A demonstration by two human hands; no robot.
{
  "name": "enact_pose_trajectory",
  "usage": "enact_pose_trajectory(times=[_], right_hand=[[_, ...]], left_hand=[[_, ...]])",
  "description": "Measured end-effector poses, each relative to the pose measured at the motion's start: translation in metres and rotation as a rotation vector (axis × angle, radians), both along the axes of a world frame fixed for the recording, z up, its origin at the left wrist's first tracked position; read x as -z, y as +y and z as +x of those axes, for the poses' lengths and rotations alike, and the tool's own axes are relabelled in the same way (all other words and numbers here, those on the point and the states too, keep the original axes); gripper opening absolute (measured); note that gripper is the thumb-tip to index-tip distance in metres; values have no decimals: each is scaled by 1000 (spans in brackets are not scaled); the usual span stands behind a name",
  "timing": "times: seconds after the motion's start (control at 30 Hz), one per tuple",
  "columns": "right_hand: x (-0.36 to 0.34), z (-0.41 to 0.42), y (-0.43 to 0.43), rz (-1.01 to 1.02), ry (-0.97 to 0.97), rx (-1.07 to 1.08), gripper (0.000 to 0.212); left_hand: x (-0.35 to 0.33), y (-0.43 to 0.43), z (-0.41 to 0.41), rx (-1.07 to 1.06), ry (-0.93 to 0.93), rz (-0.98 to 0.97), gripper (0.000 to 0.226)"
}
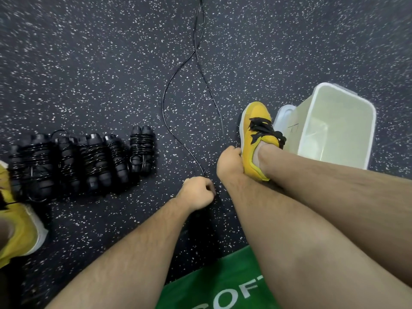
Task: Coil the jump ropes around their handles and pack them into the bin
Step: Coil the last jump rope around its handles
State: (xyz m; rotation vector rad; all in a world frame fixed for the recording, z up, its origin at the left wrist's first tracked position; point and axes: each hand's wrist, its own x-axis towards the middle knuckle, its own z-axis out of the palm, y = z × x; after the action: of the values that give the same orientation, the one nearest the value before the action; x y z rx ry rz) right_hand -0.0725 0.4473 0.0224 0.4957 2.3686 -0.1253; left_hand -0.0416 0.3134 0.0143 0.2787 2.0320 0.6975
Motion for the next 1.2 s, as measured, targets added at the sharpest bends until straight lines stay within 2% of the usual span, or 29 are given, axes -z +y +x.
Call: enact_pose_trajectory(times=[0.07,0.13,0.2,0.27,0.33,0.4,0.5,0.6,0.67,0.73,0.8,0.87,0.93,1.0,1.1,1.13,1.2], right_hand=[[9,3,-4,-21,-17,115,63],[8,2,-5,-63,8,227,48],[6,6,-1,-105,4,299,55],[3,10,4,-186,4,306,46],[-4,7,2,-333,97,298,26],[-18,-9,-13,-484,202,352,27],[-42,-42,-46,-716,265,530,29],[-54,-66,-57,-861,331,715,20],[-62,-65,-52,-863,387,781,9],[-62,-57,-45,-825,370,774,19],[-55,-49,-47,-813,233,729,28],[-55,-37,-59,-820,9,570,35],[-66,-23,-73,-839,-70,474,43],[-85,-15,-84,-921,-18,579,31],[-113,-21,-94,-1020,175,878,16],[-124,-25,-95,-1012,232,890,25],[-147,-33,-97,-882,280,700,42]], left_hand=[[0,-3,0,-215,-64,43,13],[-2,-5,0,-448,-122,66,8],[-4,-4,-5,-658,-192,72,17],[-4,-5,-11,-728,-233,68,26],[-3,-8,-12,-701,-258,59,31],[-1,-11,-12,-693,-322,127,27],[-12,-14,-12,-816,-416,366,17],[-28,-22,-21,-802,-345,404,20],[-38,-29,-28,-787,-306,368,24],[-46,-39,-35,-804,-249,347,27],[-50,-50,-41,-802,-190,326,30],[-54,-61,-47,-788,-146,309,33],[-63,-68,-54,-776,-89,286,36],[-77,-73,-60,-735,-27,234,37],[-101,-74,-67,-642,28,205,39],[-115,-73,-66,-593,28,212,37],[-150,-69,-62,-498,44,243,32]])
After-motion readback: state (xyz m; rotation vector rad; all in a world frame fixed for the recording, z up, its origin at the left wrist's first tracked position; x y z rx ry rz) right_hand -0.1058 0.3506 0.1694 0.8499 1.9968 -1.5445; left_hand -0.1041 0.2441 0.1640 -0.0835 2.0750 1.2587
